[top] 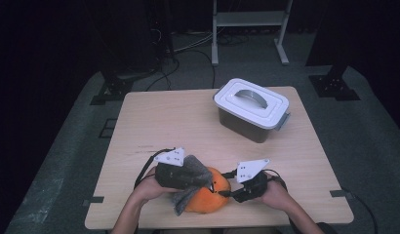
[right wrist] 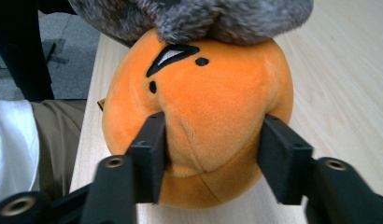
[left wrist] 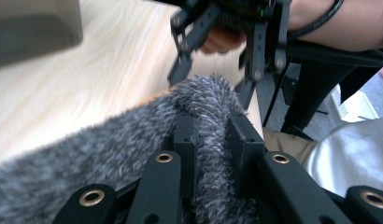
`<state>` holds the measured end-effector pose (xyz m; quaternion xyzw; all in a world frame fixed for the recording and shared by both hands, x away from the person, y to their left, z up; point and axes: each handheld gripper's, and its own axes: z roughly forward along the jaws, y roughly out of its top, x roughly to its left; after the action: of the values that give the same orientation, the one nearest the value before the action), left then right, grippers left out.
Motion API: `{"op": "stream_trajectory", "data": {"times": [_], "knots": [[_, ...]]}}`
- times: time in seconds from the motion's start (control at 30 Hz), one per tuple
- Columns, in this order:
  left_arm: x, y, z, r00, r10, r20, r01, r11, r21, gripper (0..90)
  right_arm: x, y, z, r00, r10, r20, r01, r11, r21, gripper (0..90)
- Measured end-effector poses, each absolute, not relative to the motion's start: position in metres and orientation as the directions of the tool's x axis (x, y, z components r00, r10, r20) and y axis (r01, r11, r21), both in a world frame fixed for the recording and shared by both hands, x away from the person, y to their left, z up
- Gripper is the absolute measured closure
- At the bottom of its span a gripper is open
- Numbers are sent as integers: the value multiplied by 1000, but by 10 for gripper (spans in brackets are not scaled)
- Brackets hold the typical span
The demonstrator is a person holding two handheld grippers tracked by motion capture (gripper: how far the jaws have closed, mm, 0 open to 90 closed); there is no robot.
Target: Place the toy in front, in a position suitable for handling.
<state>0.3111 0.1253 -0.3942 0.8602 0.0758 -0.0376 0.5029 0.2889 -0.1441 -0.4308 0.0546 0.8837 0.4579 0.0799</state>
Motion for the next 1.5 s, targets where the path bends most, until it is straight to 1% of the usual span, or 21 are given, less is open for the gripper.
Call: {"op": "stream_trajectory", "data": {"times": [0.1,0.17,0.2,0.33,0.47,0.63,0.73,0.83,0.9,1.0,1.03,1.1,1.17,1.3,1.4,1.5], "knots": [[310,110,-387,990,54,-129,139,-480,866,754,284,-139,-428,-981,154,-115,-7,568,823,506],[310,102,-388,993,56,-108,121,-520,846,754,282,-136,-428,-980,146,-132,-22,587,809,518],[311,102,-389,992,63,-111,128,-520,845,754,283,-137,-428,-980,150,-133,-18,593,805,525],[314,111,-393,988,94,-120,151,-515,843,755,287,-144,-431,-981,168,-100,17,584,812,560],[314,128,-393,985,137,-102,160,-526,835,754,288,-145,-430,-980,178,-88,32,578,816,570],[314,144,-394,979,178,-102,182,-526,831,753,290,-151,-425,-972,205,-111,27,570,821,580],[313,142,-390,980,172,-97,173,-515,840,753,292,-157,-419,-965,232,-124,29,562,827,582],[312,130,-383,987,135,-89,146,-501,853,751,290,-156,-417,-955,251,-160,12,570,822,579],[312,120,-381,991,118,-69,122,-531,839,751,288,-151,-418,-959,241,-151,8,554,833,538],[312,113,-384,991,118,-57,114,-567,815,752,286,-147,-419,-964,218,-151,-1,565,825,423],[313,114,-386,990,124,-59,120,-566,816,753,288,-150,-420,-966,220,-136,11,559,829,401],[315,119,-390,988,143,-63,134,-574,808,753,293,-159,-421,-971,221,-90,42,531,847,390],[317,127,-394,985,149,-85,155,-560,814,753,297,-162,-421,-971,225,-81,50,521,852,341],[317,134,-396,982,165,-95,172,-551,817,753,299,-153,-428,-975,216,-51,74,533,843,390],[315,132,-391,982,158,-99,169,-535,828,753,297,-146,-428,-974,209,-83,45,545,837,519],[311,123,-382,989,121,-84,135,-527,839,752,294,-144,-426,-974,208,-91,40,551,834,590]]}}
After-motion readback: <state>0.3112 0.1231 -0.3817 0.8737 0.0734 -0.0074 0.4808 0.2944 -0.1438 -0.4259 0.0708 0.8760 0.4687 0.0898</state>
